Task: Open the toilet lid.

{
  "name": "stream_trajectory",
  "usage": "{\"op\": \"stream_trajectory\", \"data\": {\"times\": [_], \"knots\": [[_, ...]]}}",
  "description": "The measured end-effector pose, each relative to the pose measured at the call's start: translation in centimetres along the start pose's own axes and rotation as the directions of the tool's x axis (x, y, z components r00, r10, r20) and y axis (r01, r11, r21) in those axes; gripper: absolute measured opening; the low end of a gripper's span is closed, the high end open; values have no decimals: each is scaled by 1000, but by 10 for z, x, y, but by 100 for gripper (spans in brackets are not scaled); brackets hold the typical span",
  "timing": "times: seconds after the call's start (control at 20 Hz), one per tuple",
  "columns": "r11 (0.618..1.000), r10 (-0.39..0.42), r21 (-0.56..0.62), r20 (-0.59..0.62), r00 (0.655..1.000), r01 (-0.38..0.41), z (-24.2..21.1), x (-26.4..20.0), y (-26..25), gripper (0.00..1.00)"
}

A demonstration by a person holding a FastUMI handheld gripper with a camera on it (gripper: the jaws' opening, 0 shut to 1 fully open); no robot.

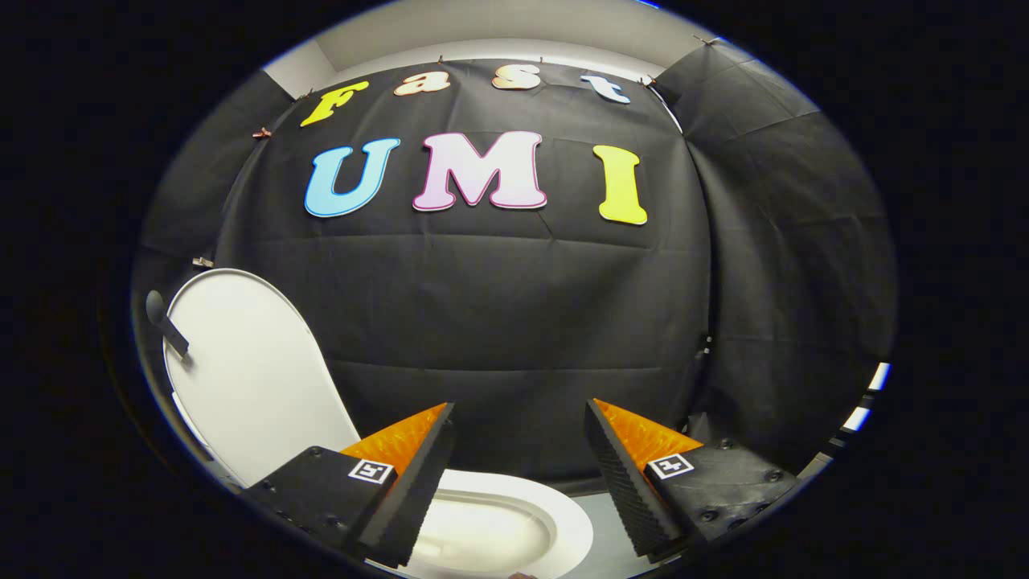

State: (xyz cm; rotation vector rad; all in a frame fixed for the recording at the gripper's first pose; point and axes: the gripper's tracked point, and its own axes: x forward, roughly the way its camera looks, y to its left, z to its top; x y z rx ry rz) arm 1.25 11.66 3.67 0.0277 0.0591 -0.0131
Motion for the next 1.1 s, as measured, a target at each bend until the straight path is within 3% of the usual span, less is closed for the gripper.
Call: {"op": "stream_trajectory", "data": {"times": [1.1], "knots": [[1000,-15,26,-28,999,16,-8,4,-9,99]]}}
